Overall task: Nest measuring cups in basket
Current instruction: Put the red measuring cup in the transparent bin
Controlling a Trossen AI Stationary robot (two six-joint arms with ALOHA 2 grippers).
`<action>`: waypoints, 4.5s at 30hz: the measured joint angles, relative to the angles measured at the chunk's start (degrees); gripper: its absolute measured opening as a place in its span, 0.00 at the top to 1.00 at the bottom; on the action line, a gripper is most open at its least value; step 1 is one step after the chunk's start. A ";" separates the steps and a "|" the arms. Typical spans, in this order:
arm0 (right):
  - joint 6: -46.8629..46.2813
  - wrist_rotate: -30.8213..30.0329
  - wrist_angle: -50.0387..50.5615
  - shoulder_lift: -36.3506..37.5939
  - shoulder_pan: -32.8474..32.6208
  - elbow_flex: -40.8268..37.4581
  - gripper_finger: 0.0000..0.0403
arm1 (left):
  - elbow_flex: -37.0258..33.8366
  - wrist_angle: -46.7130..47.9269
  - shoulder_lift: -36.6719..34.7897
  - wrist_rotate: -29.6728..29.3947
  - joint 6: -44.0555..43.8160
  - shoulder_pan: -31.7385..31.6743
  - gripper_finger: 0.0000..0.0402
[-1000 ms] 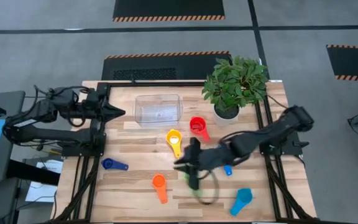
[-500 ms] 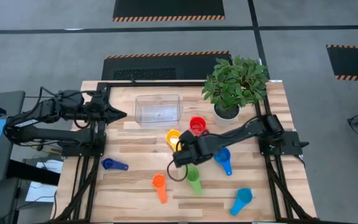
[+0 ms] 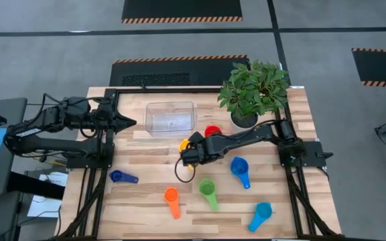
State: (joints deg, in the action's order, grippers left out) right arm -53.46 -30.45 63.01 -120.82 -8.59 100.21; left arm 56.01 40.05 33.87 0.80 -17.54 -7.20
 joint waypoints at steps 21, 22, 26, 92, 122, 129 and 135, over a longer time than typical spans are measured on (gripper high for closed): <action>-1.43 -1.53 6.38 -5.44 1.65 -0.97 0.46 | -0.04 -0.79 5.06 0.04 -0.47 0.00 1.00; -1.49 -1.73 6.30 -5.59 1.68 -0.93 0.47 | -0.04 -0.76 5.51 0.07 -0.41 0.00 1.00; -1.46 -2.67 7.36 -5.61 1.65 -0.93 0.48 | -0.07 -0.94 7.27 0.07 -0.28 0.00 1.00; 0.46 0.43 4.65 -5.19 5.98 -5.88 0.59 | 0.00 -4.87 9.99 4.00 -0.70 0.02 1.00; -0.97 2.15 11.38 -4.36 -4.59 17.72 0.97 | 0.00 -4.87 9.99 3.71 -1.31 0.02 1.00; 3.03 -0.57 1.18 -4.34 -6.58 26.55 0.97 | 0.00 -4.85 10.01 3.72 -3.08 0.02 1.00; 7.42 -5.57 -12.80 -4.36 -2.82 27.03 0.97 | 0.00 -4.50 9.99 3.97 -2.95 0.02 1.00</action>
State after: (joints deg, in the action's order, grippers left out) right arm -46.04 -36.02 50.21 -125.19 -11.40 127.24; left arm 56.01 35.55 43.86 4.76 -20.49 -7.18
